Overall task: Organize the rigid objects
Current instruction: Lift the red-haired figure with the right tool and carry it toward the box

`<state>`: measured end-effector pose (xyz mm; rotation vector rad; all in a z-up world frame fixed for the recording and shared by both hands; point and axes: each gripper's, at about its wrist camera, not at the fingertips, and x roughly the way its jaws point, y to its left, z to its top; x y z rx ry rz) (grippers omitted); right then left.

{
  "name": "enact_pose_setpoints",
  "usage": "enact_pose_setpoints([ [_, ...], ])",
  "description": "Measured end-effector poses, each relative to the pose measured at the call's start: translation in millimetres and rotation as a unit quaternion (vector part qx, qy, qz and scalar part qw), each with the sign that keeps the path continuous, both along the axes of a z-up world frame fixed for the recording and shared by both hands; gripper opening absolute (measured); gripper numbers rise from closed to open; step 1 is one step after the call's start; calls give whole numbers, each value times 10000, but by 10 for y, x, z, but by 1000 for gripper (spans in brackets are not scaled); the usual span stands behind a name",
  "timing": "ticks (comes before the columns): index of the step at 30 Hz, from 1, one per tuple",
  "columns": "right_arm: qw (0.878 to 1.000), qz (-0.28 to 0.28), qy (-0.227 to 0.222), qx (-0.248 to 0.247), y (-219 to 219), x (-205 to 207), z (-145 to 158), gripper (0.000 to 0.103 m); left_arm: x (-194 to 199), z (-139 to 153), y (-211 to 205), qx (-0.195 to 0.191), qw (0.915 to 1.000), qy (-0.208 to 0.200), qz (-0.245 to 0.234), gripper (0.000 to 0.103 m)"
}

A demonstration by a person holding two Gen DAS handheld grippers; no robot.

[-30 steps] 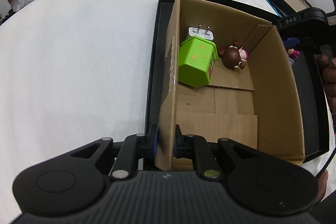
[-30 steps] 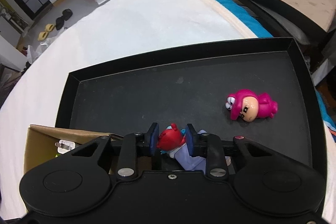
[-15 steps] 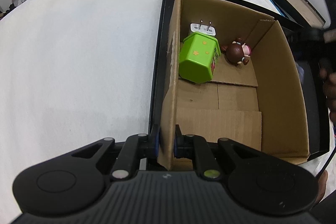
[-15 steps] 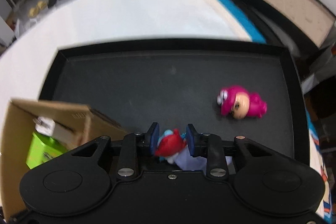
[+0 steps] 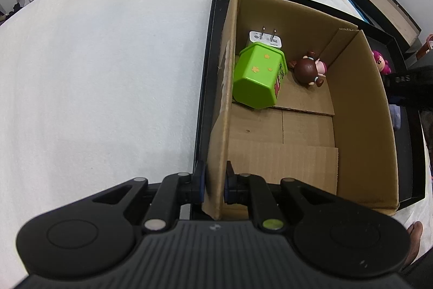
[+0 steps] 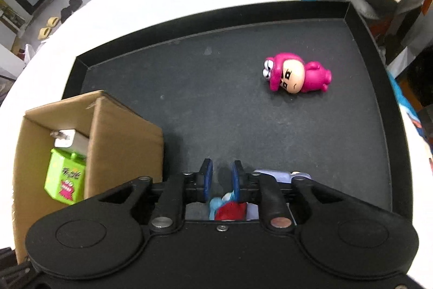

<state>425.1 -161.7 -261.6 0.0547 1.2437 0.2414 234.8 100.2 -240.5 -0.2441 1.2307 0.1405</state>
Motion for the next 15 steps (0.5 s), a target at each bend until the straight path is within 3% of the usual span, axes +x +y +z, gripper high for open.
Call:
enact_pose_setpoints([
  [9,9995,130,-285,-91,36,-204,236,46,-10,6,-3,5,10000,-21,-5,12],
  [15,9987,239,-378,-233,65,-255,190,46,-12,17,-2,-6,10000,-27,2,12],
])
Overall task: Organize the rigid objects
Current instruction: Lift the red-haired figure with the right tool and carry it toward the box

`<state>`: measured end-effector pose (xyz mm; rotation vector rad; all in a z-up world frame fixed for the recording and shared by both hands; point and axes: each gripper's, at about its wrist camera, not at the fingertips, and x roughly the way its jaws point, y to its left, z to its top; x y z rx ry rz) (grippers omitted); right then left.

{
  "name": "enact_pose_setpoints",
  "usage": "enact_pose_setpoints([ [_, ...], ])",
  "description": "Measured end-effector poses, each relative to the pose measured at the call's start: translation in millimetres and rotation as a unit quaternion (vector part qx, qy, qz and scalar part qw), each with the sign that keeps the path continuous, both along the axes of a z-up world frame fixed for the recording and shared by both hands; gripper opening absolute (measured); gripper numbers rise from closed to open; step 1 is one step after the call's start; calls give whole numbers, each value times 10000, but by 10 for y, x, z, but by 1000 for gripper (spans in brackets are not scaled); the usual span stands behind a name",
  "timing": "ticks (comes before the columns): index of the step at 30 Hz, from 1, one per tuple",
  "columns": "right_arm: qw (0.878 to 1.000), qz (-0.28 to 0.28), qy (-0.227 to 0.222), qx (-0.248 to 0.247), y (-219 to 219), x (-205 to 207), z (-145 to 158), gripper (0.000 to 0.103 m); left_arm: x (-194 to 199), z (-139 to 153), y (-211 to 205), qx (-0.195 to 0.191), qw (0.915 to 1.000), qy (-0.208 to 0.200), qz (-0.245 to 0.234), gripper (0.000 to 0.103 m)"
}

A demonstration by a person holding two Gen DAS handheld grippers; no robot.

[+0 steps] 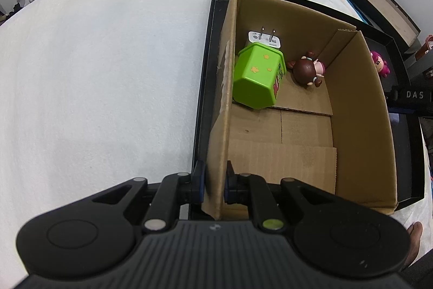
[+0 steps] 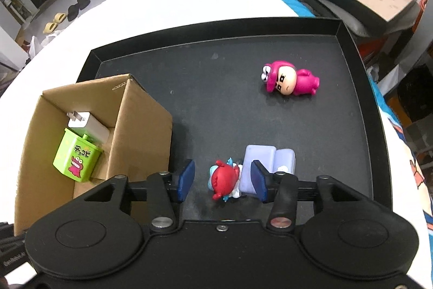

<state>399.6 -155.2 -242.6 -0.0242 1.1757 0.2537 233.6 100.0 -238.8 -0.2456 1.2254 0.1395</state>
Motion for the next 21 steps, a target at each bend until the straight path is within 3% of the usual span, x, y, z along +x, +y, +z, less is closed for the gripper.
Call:
enact_pose_setpoints([
  [6,9989,310,-219,-291,94,-103,-18,35,-2,0,-1,-6,10000,-2,2,12],
  [10,9974,463,-318,-449,136,-180,-41,33,-1,-1,1,-6,10000,0,5,12],
  [13,9964,507,-407,-542,146,-220,-61,24,-4,1,-3,-1,10000,-2,1,12],
  [21,9976,372,-464,-352,96,-189,-77,22,-6,4,-7,-10,10000,-3,5,12],
])
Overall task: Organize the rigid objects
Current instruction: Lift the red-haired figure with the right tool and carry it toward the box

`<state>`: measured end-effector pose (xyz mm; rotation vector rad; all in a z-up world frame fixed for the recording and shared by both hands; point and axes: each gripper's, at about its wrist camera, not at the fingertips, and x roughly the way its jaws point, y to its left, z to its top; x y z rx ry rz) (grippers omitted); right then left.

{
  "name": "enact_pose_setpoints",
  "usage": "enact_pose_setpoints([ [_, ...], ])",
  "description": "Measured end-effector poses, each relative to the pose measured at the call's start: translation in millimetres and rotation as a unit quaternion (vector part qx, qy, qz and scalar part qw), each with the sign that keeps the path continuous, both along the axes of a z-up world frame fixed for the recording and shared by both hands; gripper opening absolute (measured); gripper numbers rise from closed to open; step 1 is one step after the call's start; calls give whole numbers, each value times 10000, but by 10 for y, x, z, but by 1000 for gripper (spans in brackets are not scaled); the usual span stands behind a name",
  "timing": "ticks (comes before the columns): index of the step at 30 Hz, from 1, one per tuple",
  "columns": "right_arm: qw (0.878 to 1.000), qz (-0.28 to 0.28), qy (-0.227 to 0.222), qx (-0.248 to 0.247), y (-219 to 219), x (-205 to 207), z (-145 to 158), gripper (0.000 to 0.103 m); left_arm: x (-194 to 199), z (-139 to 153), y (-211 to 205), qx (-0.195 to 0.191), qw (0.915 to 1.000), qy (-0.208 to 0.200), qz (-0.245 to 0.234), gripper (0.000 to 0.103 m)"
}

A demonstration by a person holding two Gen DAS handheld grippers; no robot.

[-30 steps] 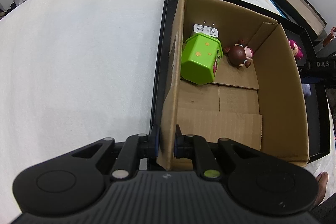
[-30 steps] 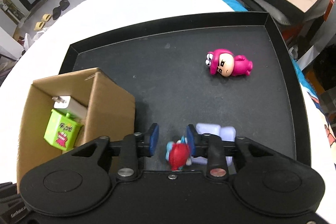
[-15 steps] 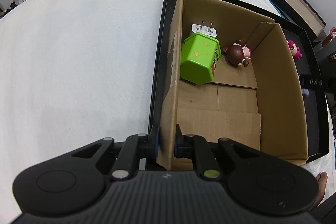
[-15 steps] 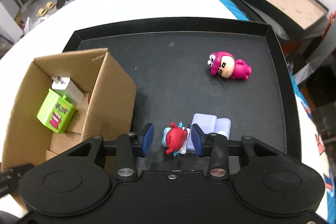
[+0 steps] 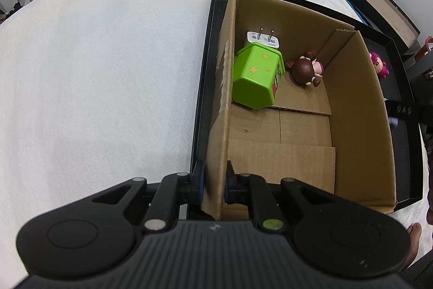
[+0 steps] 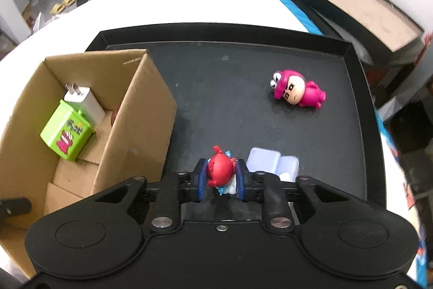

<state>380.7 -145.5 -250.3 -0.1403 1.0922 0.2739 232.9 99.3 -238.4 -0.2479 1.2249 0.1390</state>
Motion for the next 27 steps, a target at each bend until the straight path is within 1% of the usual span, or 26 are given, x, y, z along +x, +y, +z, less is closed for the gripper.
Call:
enact_pose_setpoints([
  [1,9998,-148,68,139,-48,27,3,22,3,2,0,0,10000,3,0,12],
  [3,9959,-589,329,596,-216,114,2,22,4,6,-4,0,10000,-1,-1,12],
  [4,9920,-795,479,859,-310,156,-7,21,3,4,-1,0,10000,1,1,12],
  [6,9798,-1173,786,1414,-518,222,-56,21,3,5,-4,4,10000,2,0,12],
  [8,9694,-1366,964,1798,-661,232,-117,21,0,3,0,2,10000,1,-2,12],
  [9,9670,-1391,987,1893,-692,219,-136,21,0,3,-1,-2,10000,4,0,12],
  [14,9595,-1523,1098,2101,-749,196,-187,21,0,6,2,-5,10000,0,2,12],
  [21,9613,-1454,1132,2050,-707,210,-119,21,5,4,0,-16,10000,17,7,12],
  [27,9630,-1274,1063,2122,-622,217,68,21,6,3,4,-28,10000,9,11,12],
])
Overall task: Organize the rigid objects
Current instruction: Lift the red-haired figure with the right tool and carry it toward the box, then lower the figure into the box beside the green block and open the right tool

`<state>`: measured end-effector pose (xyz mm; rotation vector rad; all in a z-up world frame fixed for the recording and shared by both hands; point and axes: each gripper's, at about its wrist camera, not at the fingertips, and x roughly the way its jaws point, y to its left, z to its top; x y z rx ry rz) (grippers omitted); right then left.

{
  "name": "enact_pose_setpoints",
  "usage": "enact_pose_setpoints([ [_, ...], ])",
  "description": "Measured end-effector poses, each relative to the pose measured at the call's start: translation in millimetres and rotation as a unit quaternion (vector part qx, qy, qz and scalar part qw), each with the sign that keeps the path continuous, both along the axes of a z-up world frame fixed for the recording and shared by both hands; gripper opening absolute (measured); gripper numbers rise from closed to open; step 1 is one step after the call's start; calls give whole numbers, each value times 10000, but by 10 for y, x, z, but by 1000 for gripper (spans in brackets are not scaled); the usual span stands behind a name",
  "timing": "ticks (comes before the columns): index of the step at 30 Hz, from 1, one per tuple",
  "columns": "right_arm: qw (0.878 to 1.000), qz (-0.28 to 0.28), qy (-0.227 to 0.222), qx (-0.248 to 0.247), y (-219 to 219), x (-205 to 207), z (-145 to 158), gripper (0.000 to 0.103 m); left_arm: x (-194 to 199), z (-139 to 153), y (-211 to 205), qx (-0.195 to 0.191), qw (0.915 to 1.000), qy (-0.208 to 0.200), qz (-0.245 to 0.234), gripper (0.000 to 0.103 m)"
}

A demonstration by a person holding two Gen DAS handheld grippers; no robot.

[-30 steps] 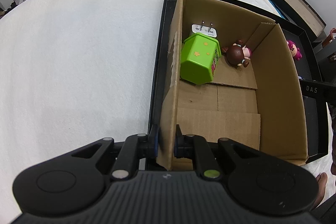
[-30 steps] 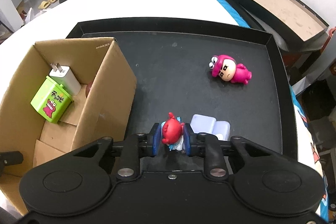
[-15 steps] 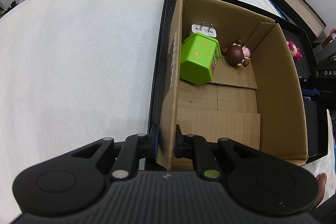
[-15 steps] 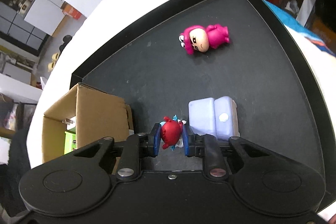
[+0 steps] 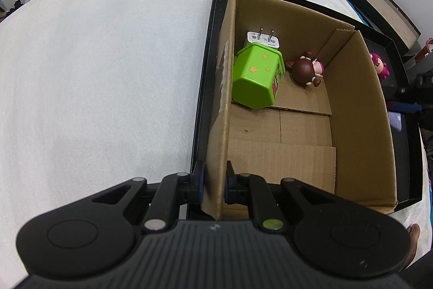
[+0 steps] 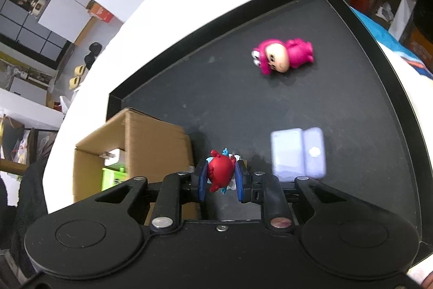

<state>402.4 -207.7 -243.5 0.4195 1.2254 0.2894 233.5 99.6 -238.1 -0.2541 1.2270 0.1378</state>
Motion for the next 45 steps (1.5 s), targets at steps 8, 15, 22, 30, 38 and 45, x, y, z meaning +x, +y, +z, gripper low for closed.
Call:
enact_pose_setpoints([
  [8,9996,152,-223,13,115,49,312,21,0,-1,4,-7,10000,0,5,12],
  [15,9987,276,-423,43,199,71,616,21,-12,6,11,-41,10000,-28,17,12],
  [22,9975,410,-570,18,326,66,835,21,-30,8,32,-83,9999,-62,17,12],
  [30,9962,586,-646,38,511,20,988,21,-40,12,47,-140,9999,-84,-19,13],
  [38,9946,793,-672,-37,752,-29,1038,21,-51,13,36,-135,9998,-116,-62,13],
  [45,9934,950,-620,-138,942,-73,983,21,-55,14,46,-168,9997,-132,-69,13],
])
